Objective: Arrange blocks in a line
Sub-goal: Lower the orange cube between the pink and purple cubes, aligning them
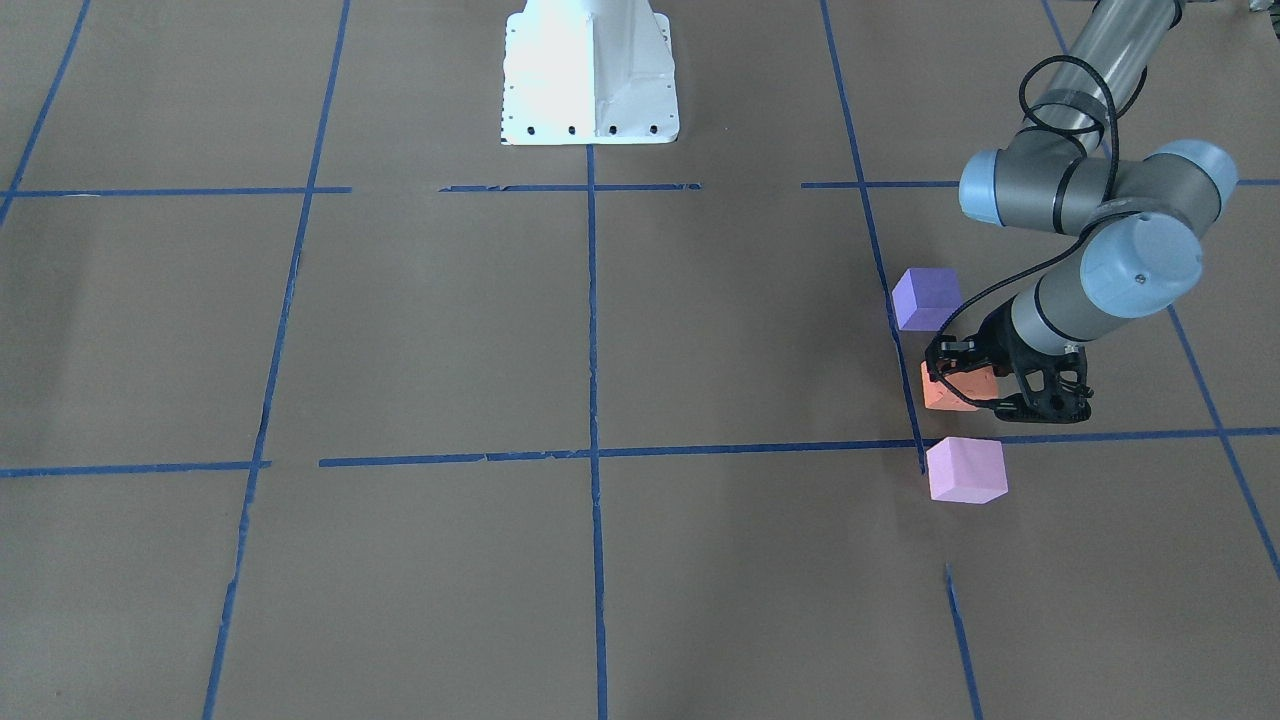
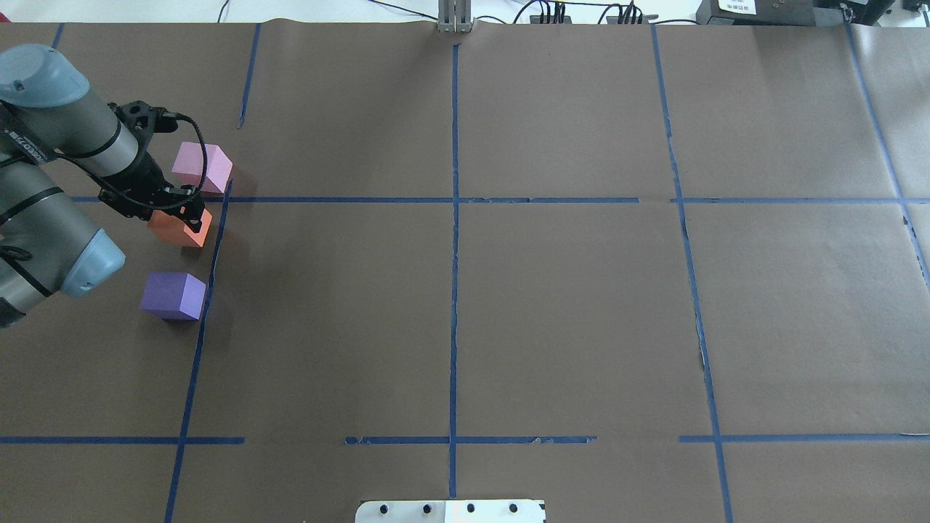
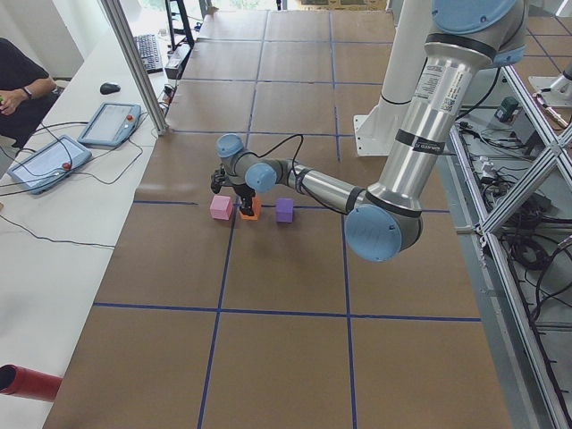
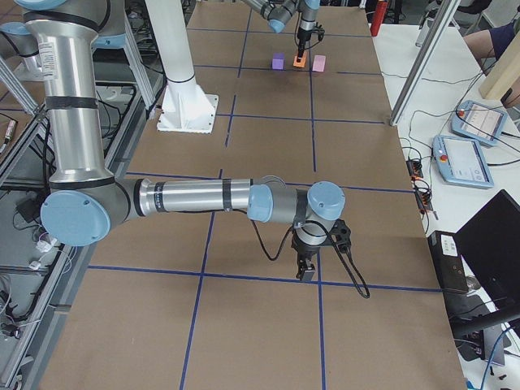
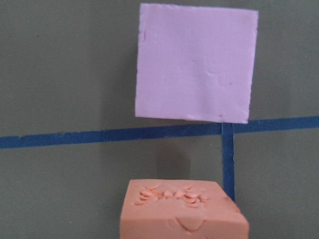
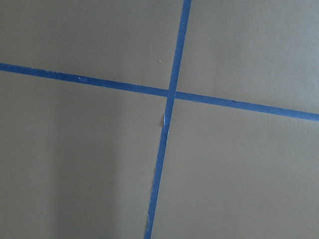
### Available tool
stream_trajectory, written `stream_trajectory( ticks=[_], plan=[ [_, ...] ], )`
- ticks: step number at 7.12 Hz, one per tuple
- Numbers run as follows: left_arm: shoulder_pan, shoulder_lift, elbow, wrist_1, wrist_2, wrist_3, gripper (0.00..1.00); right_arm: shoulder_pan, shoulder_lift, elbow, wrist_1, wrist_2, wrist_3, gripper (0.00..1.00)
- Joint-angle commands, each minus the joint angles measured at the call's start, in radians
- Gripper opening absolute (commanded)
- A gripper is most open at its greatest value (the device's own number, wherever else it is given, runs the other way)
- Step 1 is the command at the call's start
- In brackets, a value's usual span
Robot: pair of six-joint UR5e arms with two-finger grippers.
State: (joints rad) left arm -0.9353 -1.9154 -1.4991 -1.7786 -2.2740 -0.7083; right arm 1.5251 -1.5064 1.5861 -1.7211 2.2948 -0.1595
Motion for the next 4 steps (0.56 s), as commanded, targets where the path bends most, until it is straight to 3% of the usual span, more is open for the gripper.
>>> stream_trajectory(
  ticks=[1, 4],
  plan=[
    [0.006, -0.001, 0.006, -0.002, -0.001, -0.005, 0.38, 0.000, 0.000, 0.000, 0.000, 0.000, 0.000, 1.00],
    [0.007, -0.001, 0.010, -0.004, -0.018, -0.005, 0.43, 0.000, 0.000, 0.000, 0.000, 0.000, 0.000, 1.00]
  ],
)
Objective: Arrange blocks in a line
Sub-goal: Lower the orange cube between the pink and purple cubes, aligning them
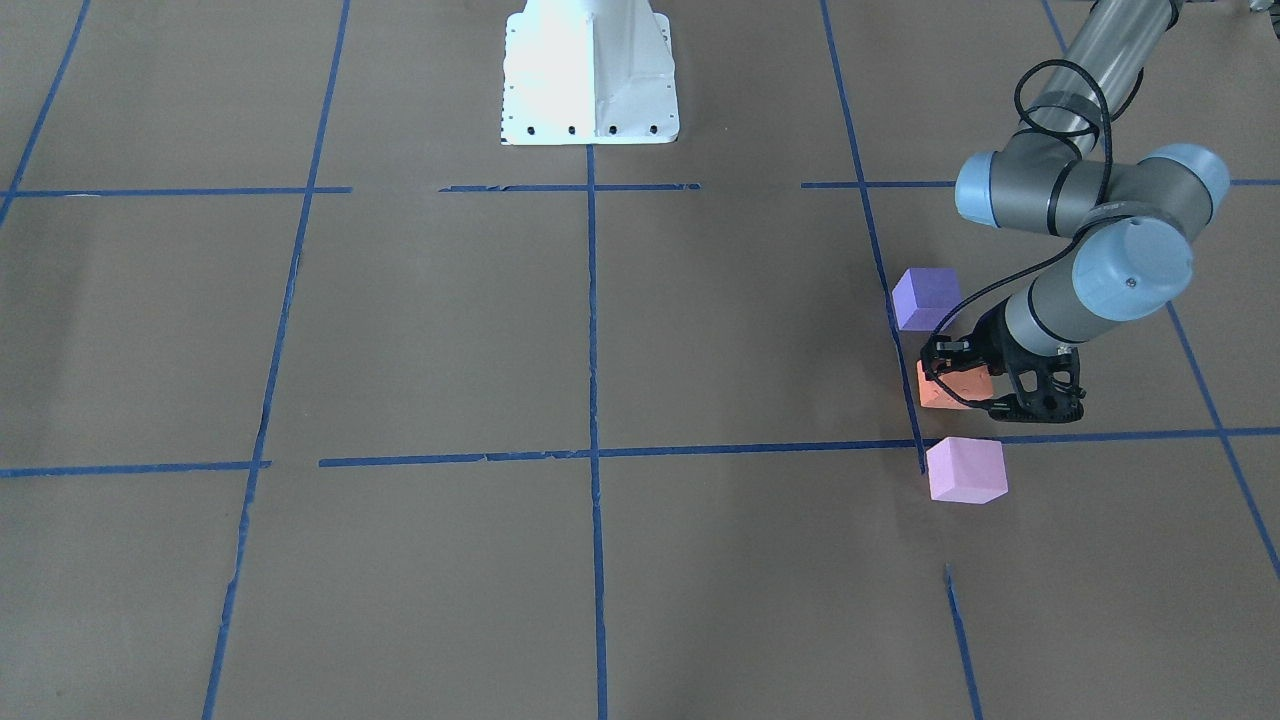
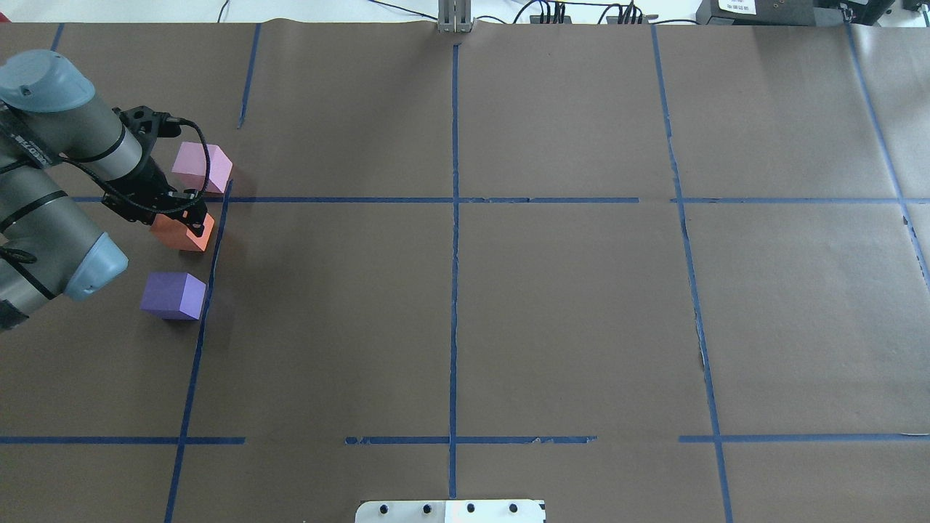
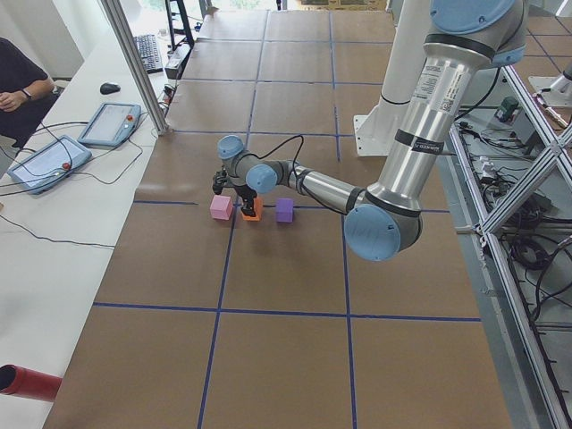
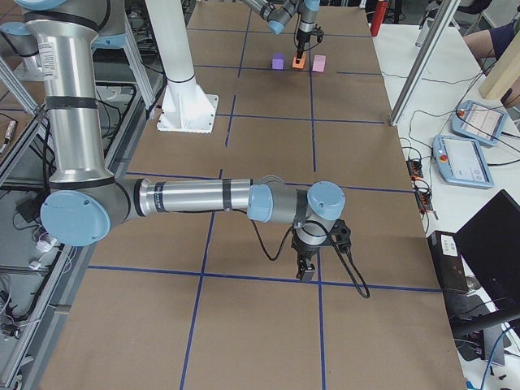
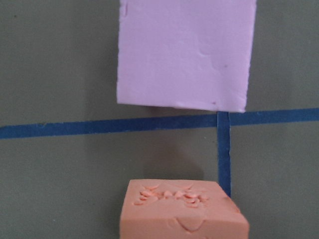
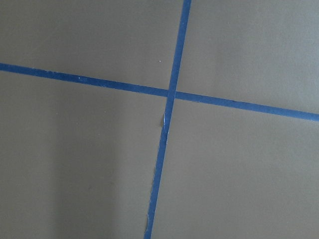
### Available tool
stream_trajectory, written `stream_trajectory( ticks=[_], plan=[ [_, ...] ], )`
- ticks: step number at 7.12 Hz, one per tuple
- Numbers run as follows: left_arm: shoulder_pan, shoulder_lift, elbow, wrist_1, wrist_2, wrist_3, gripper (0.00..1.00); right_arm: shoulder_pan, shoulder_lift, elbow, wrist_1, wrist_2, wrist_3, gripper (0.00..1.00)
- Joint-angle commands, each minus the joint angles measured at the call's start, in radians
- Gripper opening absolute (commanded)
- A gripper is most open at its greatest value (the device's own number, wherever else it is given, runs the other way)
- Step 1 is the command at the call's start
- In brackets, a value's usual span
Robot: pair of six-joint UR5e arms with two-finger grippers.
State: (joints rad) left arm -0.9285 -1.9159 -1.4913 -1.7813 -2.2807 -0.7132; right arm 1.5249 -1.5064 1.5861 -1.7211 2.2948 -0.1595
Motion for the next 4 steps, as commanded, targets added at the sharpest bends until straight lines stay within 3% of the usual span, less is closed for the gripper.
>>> stream_trajectory(
  ticks=[1, 4],
  plan=[
    [0.000, 0.000, 0.002, -0.001, -0.011, 0.000, 0.46, 0.000, 0.000, 0.000, 0.000, 0.000, 0.000, 1.00],
    [0.000, 0.000, 0.016, -0.013, -0.022, 0.000, 0.52, 0.000, 0.000, 0.000, 0.000, 0.000, 0.000, 1.00]
  ],
)
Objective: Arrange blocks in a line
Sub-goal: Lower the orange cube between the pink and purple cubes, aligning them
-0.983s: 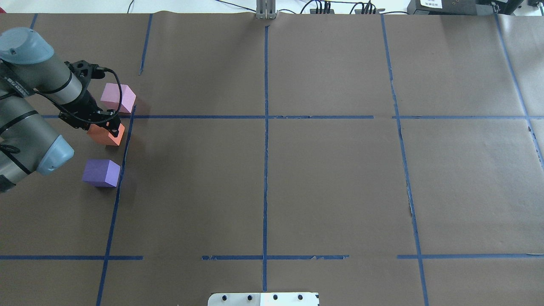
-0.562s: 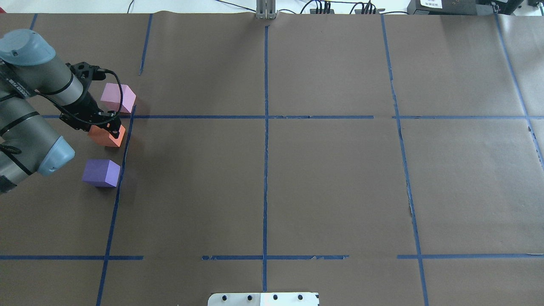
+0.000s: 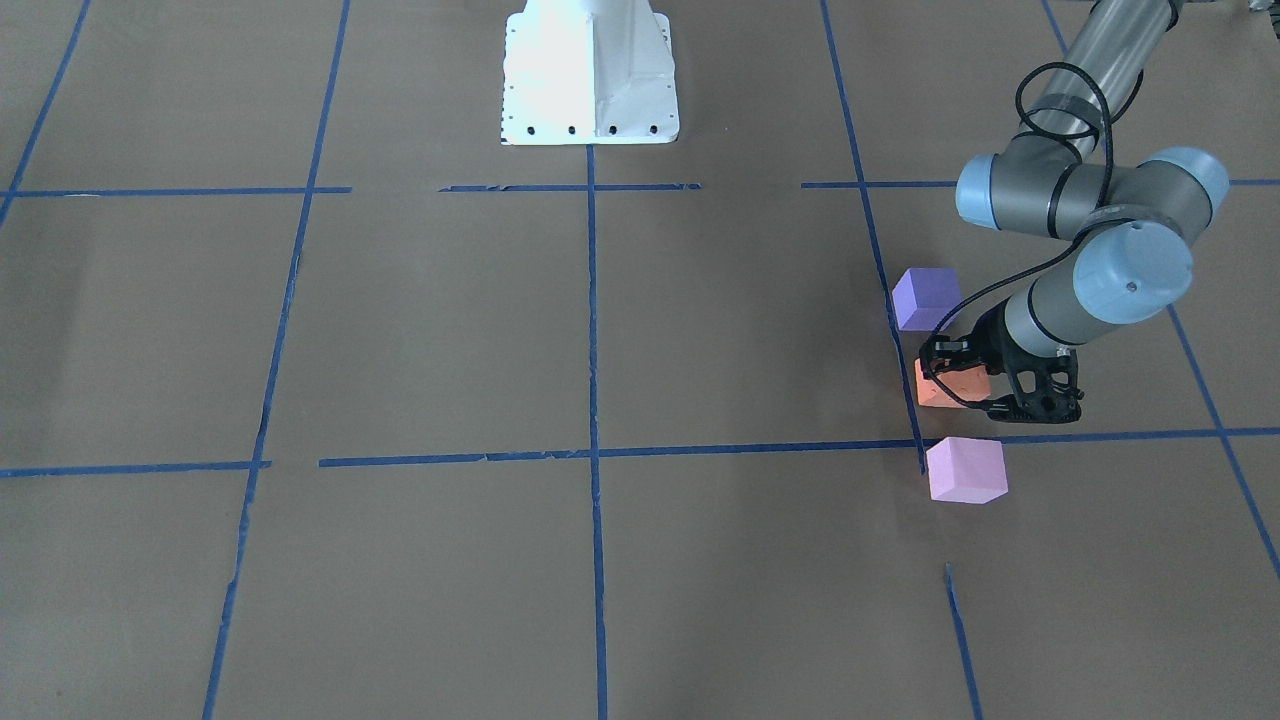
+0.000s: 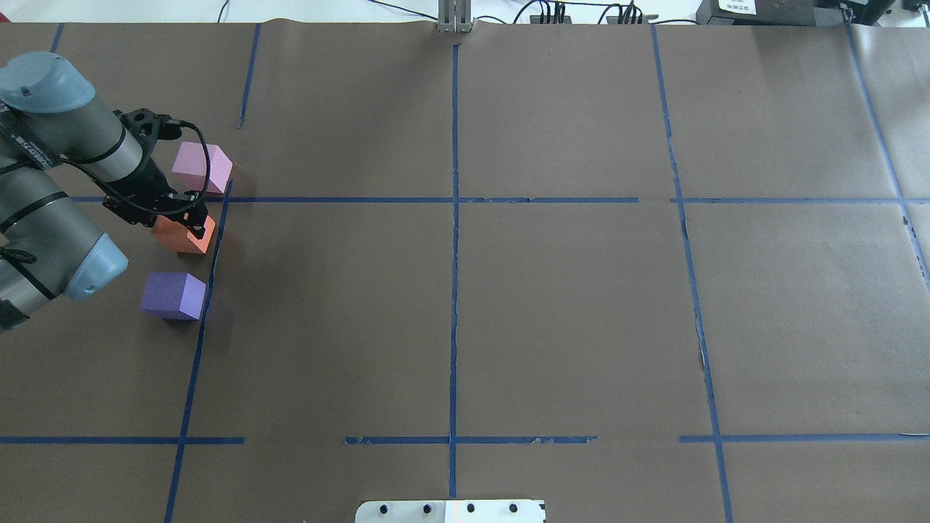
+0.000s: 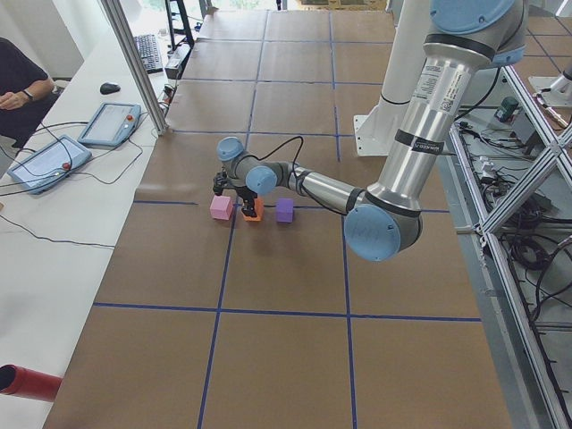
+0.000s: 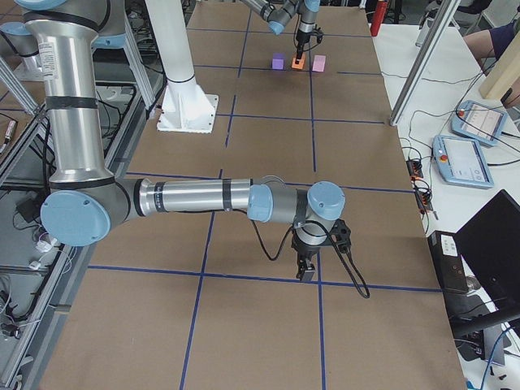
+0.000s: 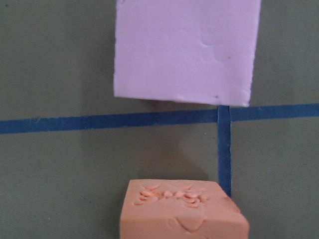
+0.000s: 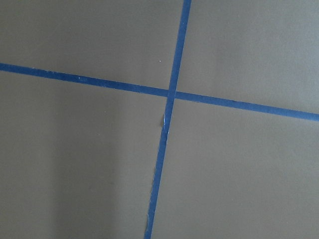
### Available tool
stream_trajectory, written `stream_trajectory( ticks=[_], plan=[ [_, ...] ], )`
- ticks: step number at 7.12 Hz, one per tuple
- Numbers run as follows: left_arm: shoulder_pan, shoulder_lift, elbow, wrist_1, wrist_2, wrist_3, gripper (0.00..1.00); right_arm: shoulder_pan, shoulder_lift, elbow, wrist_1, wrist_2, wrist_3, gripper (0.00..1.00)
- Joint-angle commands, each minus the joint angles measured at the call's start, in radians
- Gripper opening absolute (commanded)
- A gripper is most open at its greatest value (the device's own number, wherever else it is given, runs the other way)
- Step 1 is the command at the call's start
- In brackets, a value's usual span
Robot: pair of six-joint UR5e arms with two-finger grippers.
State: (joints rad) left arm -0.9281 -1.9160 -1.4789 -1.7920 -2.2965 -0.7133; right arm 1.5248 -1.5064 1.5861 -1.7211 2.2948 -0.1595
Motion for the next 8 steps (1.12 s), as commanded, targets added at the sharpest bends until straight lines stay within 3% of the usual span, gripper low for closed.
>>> stream_trajectory(
  ticks=[1, 2, 5, 8],
  plan=[
    [0.002, 0.000, 0.005, -0.004, -0.006, 0.000, 0.59, 0.000, 0.000, 0.000, 0.000, 0.000, 0.000, 1.00],
    [0.005, 0.000, 0.009, -0.015, -0.008, 0.000, 0.73, 0.000, 0.000, 0.000, 0.000, 0.000, 0.000, 1.00],
    [0.005, 0.002, 0.011, -0.018, -0.018, 0.000, 0.97, 0.000, 0.000, 0.000, 0.000, 0.000, 0.000, 1.00],
    [0.000, 0.003, -0.004, -0.015, -0.008, 0.005, 0.99, 0.000, 0.000, 0.000, 0.000, 0.000, 0.000, 1.00]
  ],
)
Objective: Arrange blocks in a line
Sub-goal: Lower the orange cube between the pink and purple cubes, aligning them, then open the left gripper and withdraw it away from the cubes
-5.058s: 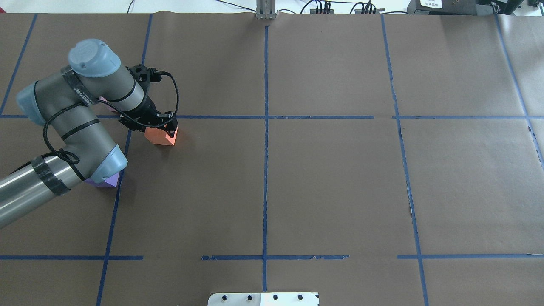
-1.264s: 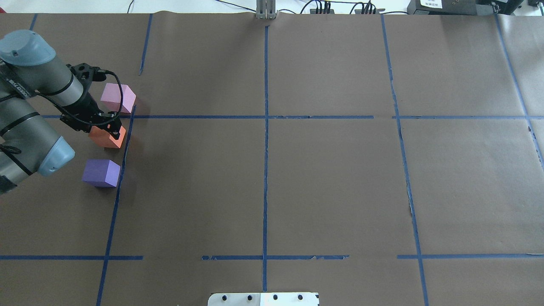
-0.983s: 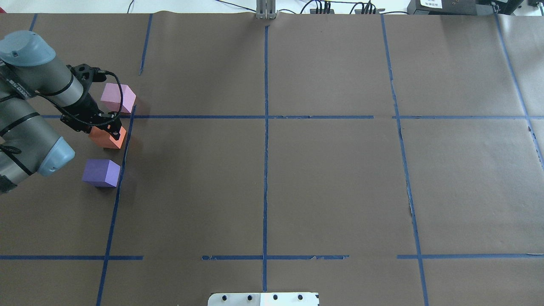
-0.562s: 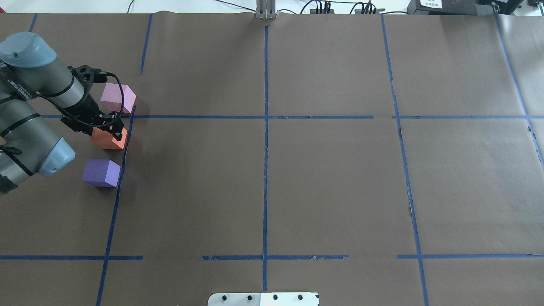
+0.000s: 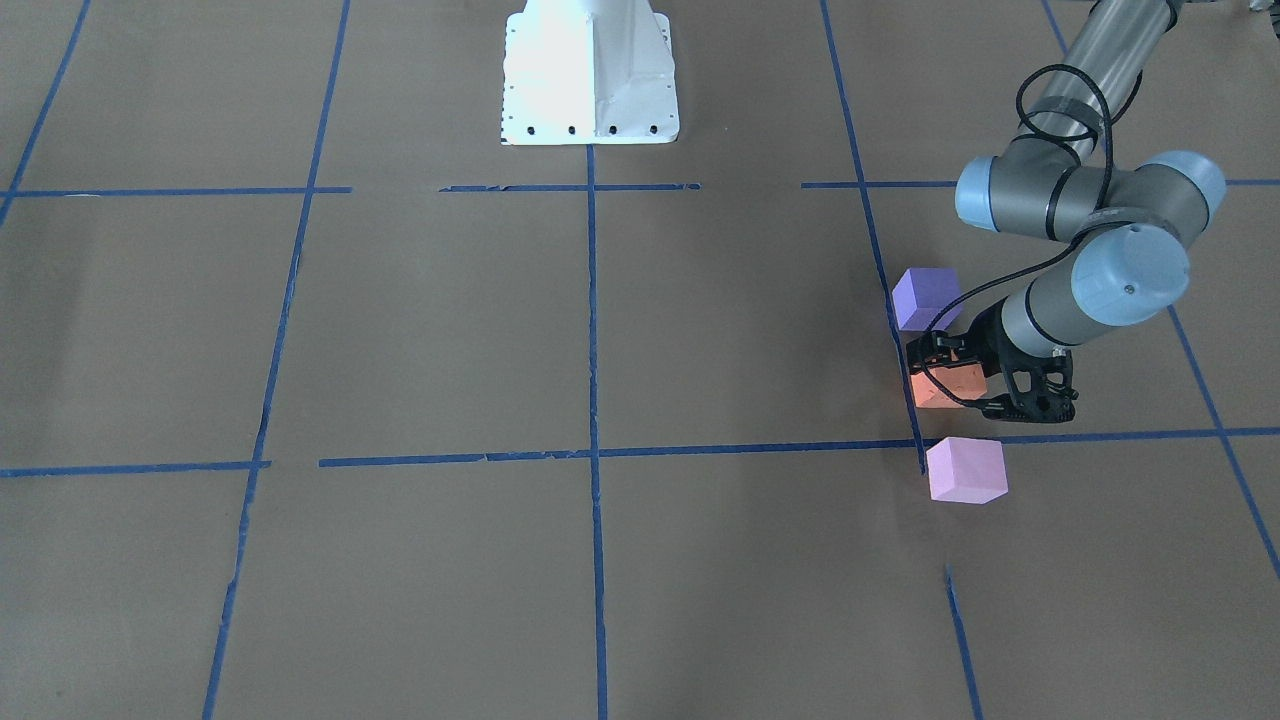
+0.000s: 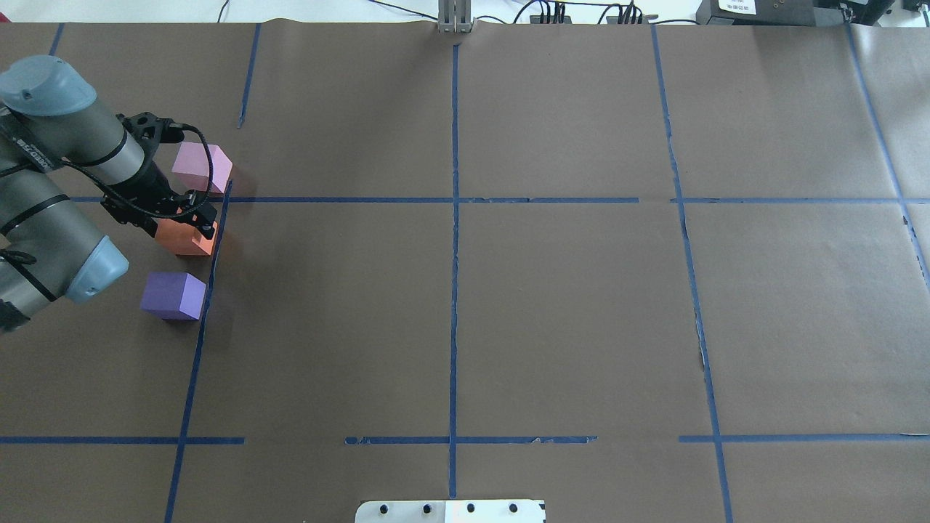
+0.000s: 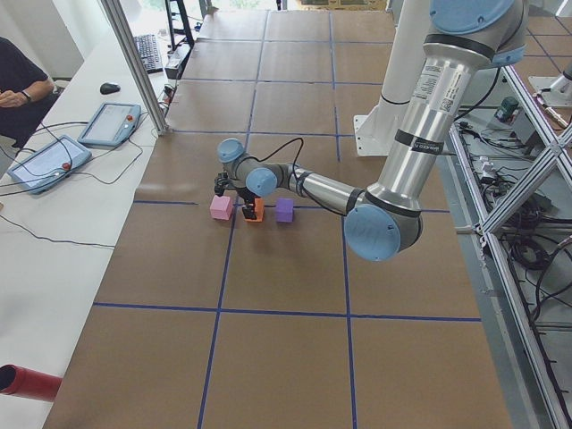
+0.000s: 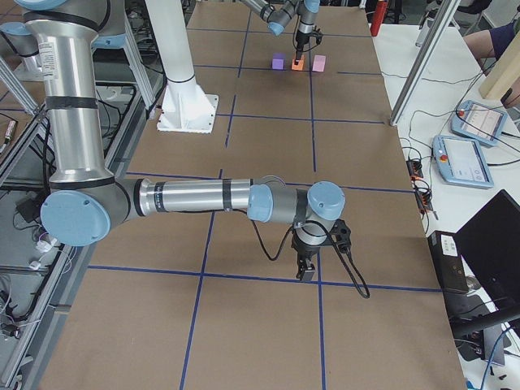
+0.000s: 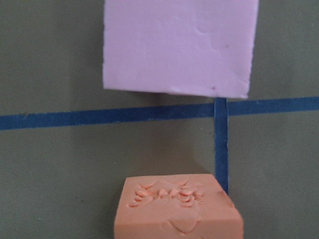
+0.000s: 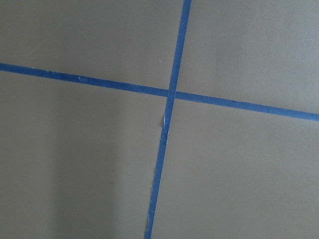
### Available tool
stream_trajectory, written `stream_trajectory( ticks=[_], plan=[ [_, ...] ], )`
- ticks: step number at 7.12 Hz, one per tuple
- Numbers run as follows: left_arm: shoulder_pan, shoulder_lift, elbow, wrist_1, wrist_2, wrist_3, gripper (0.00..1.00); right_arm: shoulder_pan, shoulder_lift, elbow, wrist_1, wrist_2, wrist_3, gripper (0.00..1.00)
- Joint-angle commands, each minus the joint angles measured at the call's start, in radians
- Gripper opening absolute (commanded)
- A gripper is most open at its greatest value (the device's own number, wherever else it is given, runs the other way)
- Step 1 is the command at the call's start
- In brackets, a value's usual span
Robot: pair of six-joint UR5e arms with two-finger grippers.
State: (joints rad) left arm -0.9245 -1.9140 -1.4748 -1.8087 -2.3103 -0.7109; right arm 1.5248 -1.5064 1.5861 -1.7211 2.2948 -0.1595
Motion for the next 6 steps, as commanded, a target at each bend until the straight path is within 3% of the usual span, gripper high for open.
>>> stream_trajectory(
  ticks=[1, 6],
  plan=[
    [-0.008, 0.004, -0.025, 0.005, 0.008, -0.002, 1.00, 0.000, 0.000, 0.000, 0.000, 0.000, 0.000, 1.00],
    [-0.053, 0.013, -0.136, 0.075, 0.037, -0.002, 1.00, 0.000, 0.000, 0.000, 0.000, 0.000, 0.000, 1.00]
  ],
)
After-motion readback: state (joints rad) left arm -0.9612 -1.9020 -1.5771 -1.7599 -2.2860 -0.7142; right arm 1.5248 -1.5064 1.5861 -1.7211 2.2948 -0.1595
